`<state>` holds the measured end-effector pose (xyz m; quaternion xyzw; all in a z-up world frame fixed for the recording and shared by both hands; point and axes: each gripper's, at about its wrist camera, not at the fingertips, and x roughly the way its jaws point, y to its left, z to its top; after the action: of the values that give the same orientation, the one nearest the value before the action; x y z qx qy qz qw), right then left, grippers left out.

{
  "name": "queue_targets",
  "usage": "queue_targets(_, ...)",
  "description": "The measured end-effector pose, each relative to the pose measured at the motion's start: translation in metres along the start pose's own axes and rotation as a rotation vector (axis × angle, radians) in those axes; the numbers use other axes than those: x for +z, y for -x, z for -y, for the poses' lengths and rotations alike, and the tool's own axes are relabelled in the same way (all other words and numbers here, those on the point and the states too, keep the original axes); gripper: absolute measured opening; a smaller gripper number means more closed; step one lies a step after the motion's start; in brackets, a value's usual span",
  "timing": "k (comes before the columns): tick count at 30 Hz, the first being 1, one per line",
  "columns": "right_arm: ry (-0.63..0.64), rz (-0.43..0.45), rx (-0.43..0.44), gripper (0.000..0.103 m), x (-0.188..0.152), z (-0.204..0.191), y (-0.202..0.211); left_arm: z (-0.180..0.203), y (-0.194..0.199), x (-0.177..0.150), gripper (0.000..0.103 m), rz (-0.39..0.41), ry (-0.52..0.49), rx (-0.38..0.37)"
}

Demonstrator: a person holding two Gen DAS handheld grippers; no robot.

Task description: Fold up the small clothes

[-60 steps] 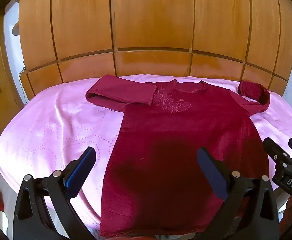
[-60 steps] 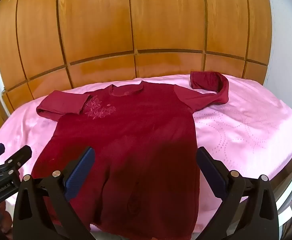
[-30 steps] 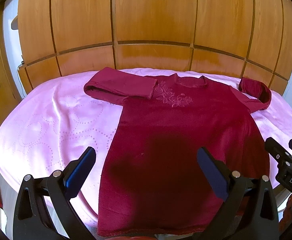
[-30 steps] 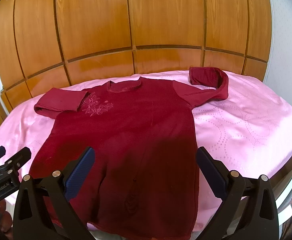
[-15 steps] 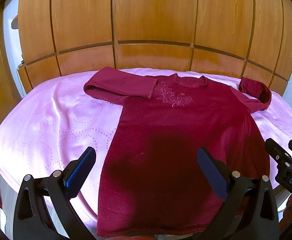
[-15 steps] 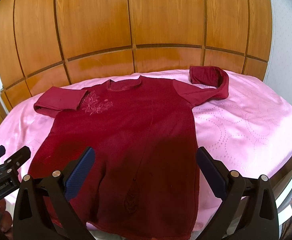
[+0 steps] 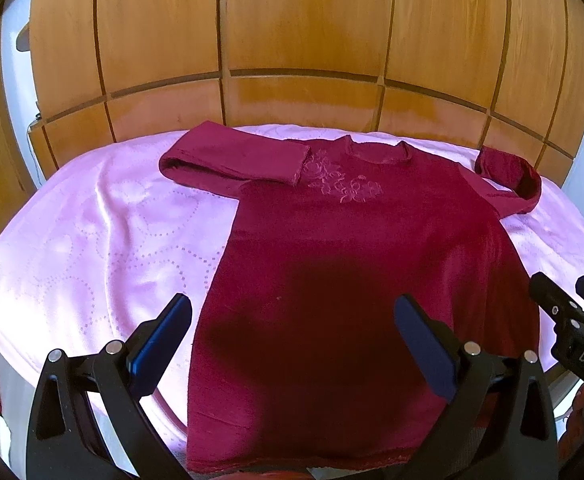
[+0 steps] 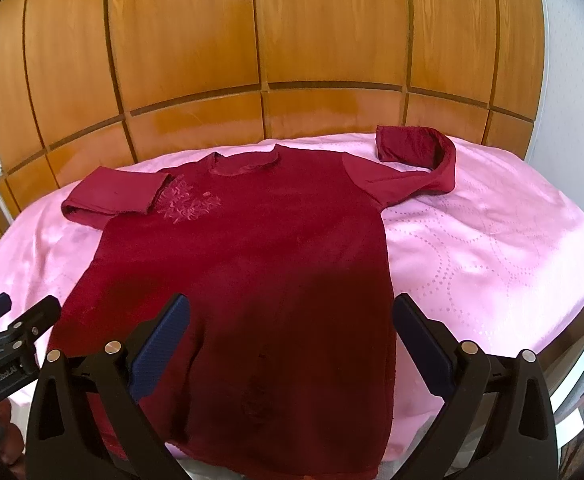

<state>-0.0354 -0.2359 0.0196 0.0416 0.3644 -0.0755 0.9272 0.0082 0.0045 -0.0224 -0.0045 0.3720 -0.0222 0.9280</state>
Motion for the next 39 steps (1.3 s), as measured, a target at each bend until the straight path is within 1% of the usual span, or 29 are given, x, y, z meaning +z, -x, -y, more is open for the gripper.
queue_targets(3, 0.007, -0.004, -0.003, 0.100, 0.002, 0.002, -0.002, -0.001, -0.003, -0.001, 0.101, -0.002, -0.003, -0.018)
queue_targets(7, -0.020, 0.023, -0.006, 0.100, 0.008, 0.020, -0.004, -0.009, -0.008, -0.004, 0.101, 0.016, 0.009, -0.081)
queue_targets(10, -0.073, 0.074, 0.037, 0.100, 0.013, 0.044, -0.006, -0.015, -0.014, -0.006, 0.101, 0.030, 0.012, -0.078)
queue_targets(12, -0.102, 0.077, 0.026, 0.100, 0.014, 0.059, -0.010, -0.017, -0.023, -0.006, 0.101, -0.004, -0.003, -0.080)
queue_targets(14, -0.103, 0.027, -0.002, 0.100, 0.015, 0.069, -0.019, -0.023, -0.033, -0.005, 0.101, -0.039, 0.005, -0.103)
queue_targets(15, -0.099, 0.009, -0.005, 0.100, 0.015, 0.072, -0.022, -0.030, -0.041, -0.006, 0.101, -0.063, 0.032, -0.127)
queue_targets(18, -0.114, -0.051, 0.022, 0.100, 0.011, 0.088, -0.034, -0.050, -0.057, -0.008, 0.101, -0.115, 0.114, -0.187)
queue_targets(19, -0.137, -0.073, 0.040, 0.100, 0.010, 0.092, -0.037, -0.058, -0.063, -0.009, 0.101, -0.132, 0.143, -0.203)
queue_targets(21, -0.207, -0.115, 0.112, 0.100, 0.006, 0.105, -0.045, -0.070, -0.072, -0.013, 0.101, -0.152, 0.178, -0.218)
queue_targets(22, -0.260, -0.147, 0.147, 0.100, 0.002, 0.112, -0.051, -0.075, -0.075, -0.015, 0.101, -0.156, 0.187, -0.223)
queue_targets(24, -0.334, -0.197, 0.203, 0.097, -0.004, 0.119, -0.060, -0.080, -0.080, -0.019, 0.101, -0.165, 0.191, -0.233)
queue_targets(25, -0.362, -0.224, 0.251, 0.088, -0.008, 0.122, -0.066, -0.081, -0.081, -0.021, 0.101, -0.167, 0.188, -0.253)
queue_targets(26, -0.376, -0.249, 0.278, 0.079, -0.012, 0.121, -0.071, -0.081, -0.083, -0.023, 0.101, -0.166, 0.186, -0.280)
queue_targets(27, -0.385, -0.272, 0.292, 0.075, -0.015, 0.120, -0.075, -0.083, -0.083, -0.023, 0.101, -0.170, 0.190, -0.294)
queue_targets(28, -0.394, -0.299, 0.304, 0.068, -0.020, 0.119, -0.079, -0.084, -0.085, -0.025, 0.101, -0.172, 0.195, -0.309)
queue_targets(29, -0.400, -0.320, 0.319, 0.063, -0.024, 0.118, -0.083, -0.084, -0.086, -0.026, 0.101, -0.172, 0.200, -0.330)
queue_targets(30, -0.413, -0.347, 0.345, 0.061, -0.029, 0.117, -0.088, -0.084, -0.087, -0.027, 0.101, -0.175, 0.203, -0.339)
queue_targets(32, -0.425, -0.367, 0.379, 0.059, -0.033, 0.114, -0.091, -0.082, -0.088, -0.029, 0.101, -0.175, 0.192, -0.340)
queue_targets(33, -0.417, -0.370, 0.386, 0.057, -0.034, 0.111, -0.090, -0.079, -0.089, -0.030, 0.101, -0.170, 0.161, -0.333)
queue_targets(34, -0.386, -0.376, 0.370, 0.049, -0.035, 0.108, -0.090, -0.075, -0.089, -0.031, 0.101, -0.168, 0.135, -0.325)
queue_targets(35, -0.359, -0.379, 0.352, 0.028, -0.034, 0.104, -0.090, -0.074, -0.091, -0.030, 0.101, -0.169, 0.121, -0.322)
queue_targets(36, -0.330, -0.376, 0.332, 0.015, -0.034, 0.102, -0.090, -0.072, -0.092, -0.030, 0.101, -0.170, 0.097, -0.314)
queue_targets(37, -0.317, -0.371, 0.329, 0.010, -0.033, 0.102, -0.090, -0.071, -0.092, -0.031, 0.101, -0.171, 0.086, -0.311)
queue_targets(38, -0.317, -0.362, 0.332, 0.010, -0.032, 0.103, -0.089, -0.071, -0.093, -0.031, 0.101, -0.172, 0.083, -0.310)
queue_targets(39, -0.314, -0.354, 0.316, 0.010, -0.031, 0.105, -0.089, -0.072, -0.093, -0.031, 0.101, -0.172, 0.088, -0.312)
